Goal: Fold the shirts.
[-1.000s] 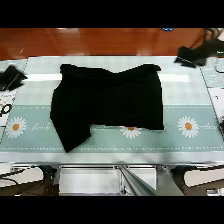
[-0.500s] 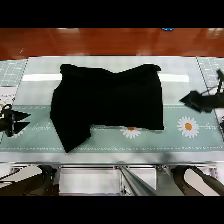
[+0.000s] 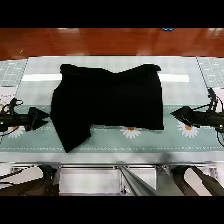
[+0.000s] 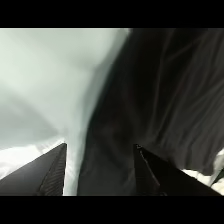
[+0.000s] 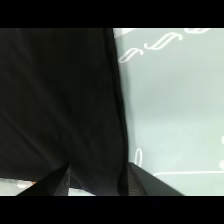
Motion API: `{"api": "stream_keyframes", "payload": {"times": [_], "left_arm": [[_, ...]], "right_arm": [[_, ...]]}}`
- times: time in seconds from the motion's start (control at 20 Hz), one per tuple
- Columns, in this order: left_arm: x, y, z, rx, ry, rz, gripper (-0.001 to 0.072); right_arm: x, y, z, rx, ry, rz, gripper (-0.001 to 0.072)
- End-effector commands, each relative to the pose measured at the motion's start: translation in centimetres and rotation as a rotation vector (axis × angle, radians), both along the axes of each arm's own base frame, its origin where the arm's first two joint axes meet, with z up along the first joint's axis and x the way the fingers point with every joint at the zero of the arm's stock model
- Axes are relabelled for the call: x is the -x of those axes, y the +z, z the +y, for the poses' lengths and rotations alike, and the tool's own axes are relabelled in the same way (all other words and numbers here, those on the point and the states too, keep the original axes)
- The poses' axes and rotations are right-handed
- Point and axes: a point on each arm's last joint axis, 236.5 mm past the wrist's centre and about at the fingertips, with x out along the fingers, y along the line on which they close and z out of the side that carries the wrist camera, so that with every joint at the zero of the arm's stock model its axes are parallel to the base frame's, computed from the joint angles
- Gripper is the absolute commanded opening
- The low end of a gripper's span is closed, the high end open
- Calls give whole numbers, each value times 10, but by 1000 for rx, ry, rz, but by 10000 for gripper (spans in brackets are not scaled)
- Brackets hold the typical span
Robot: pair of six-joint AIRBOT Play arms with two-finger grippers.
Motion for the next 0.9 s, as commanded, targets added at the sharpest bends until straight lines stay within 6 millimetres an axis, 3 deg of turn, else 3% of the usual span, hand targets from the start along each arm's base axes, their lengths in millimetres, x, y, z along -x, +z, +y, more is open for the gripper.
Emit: {"api": "stream_keyframes", "payload": {"times": [0.0, 0.35, 0.4, 0.45, 0.6, 0.7, 0.85], "left_arm": [[-13, -7, -11, -23, -46, 7, 507], [-22, -21, -35, 2, -127, 50, 487], [-23, -21, -36, 4, -130, 54, 203], [-24, -20, -35, 5, -131, 52, 19], [-28, -10, -36, 18, -151, 40, 16], [-30, -6, -36, 20, -157, 33, 16], [-31, -6, -35, 19, -157, 31, 16]], "right_arm": [[1, -1, 2, -5, 1, -3, 417], [0, -1, 1, -4, -2, -5, 417], [1, -1, 1, -4, -1, -4, 417], [2, -2, -1, 2, -2, -1, 417], [4, -5, -14, 11, -46, 18, 417], [20, -15, -18, 28, -62, 105, 417], [40, -31, -7, -9, -57, 179, 416]]}}
